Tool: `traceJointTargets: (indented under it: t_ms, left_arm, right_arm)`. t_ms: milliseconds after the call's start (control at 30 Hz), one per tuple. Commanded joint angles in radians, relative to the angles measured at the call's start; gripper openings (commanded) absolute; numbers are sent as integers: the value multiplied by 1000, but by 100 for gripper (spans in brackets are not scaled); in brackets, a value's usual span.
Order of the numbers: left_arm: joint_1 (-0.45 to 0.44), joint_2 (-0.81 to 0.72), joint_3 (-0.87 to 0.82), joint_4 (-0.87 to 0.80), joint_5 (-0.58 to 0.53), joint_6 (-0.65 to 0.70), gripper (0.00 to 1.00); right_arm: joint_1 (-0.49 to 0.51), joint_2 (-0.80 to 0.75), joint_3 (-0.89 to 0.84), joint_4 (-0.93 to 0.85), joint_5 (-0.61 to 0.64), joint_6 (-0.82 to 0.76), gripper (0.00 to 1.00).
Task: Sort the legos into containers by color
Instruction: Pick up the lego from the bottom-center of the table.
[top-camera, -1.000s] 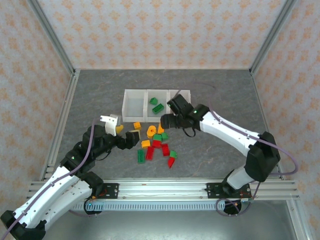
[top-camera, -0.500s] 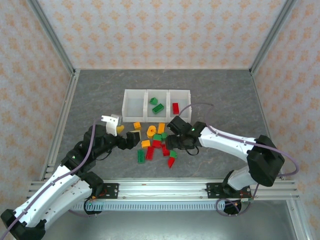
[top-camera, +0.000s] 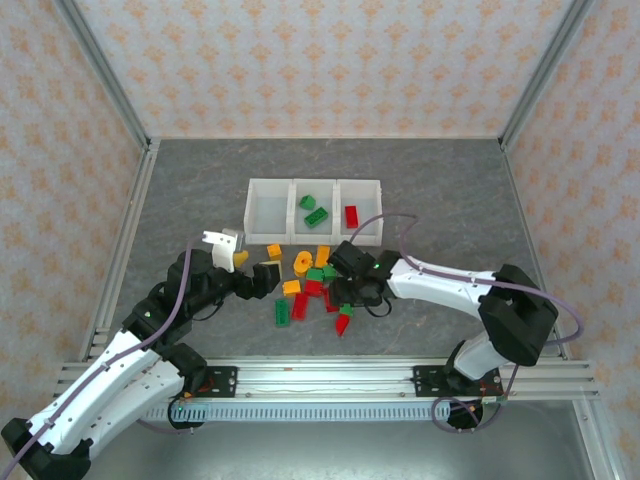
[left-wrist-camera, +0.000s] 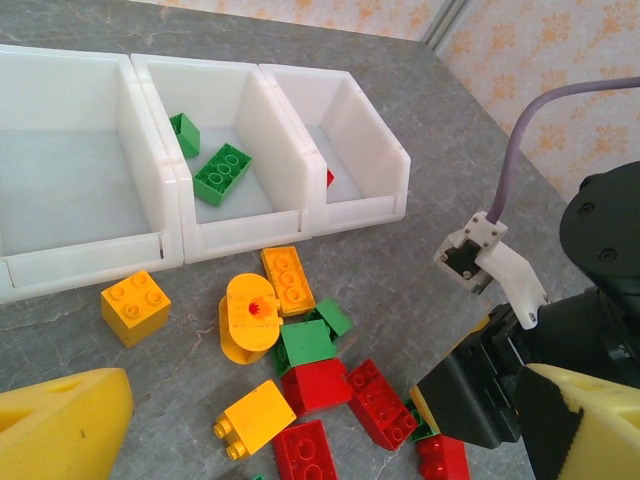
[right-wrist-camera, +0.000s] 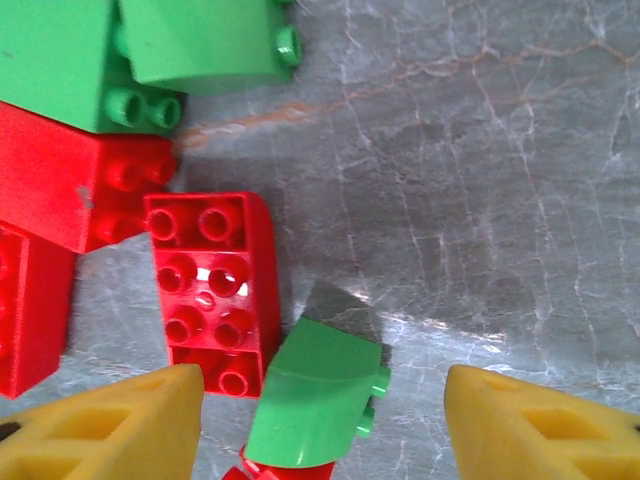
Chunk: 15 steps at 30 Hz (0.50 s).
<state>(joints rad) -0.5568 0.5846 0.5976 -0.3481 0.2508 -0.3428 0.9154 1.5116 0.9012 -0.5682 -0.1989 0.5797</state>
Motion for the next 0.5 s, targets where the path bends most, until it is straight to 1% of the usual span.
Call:
traceJointTargets:
  t_ms: [0, 167, 333, 467]
  left_arm:
    - [-12, -6, 4, 14, -2, 5, 99]
    - [-14, -7, 4, 13, -3, 5, 99]
    - [-15, -8, 4, 14, -5, 5, 99]
    - [-17, -9, 4, 14, -5, 5, 99]
  right_arm:
    - [16, 14, -22, 13, 21, 28, 64]
    - [19, 35, -33, 8, 41, 37, 58]
    - [20, 51, -48, -8, 79, 34, 47]
    - [20, 58, -53, -33, 117, 30, 42]
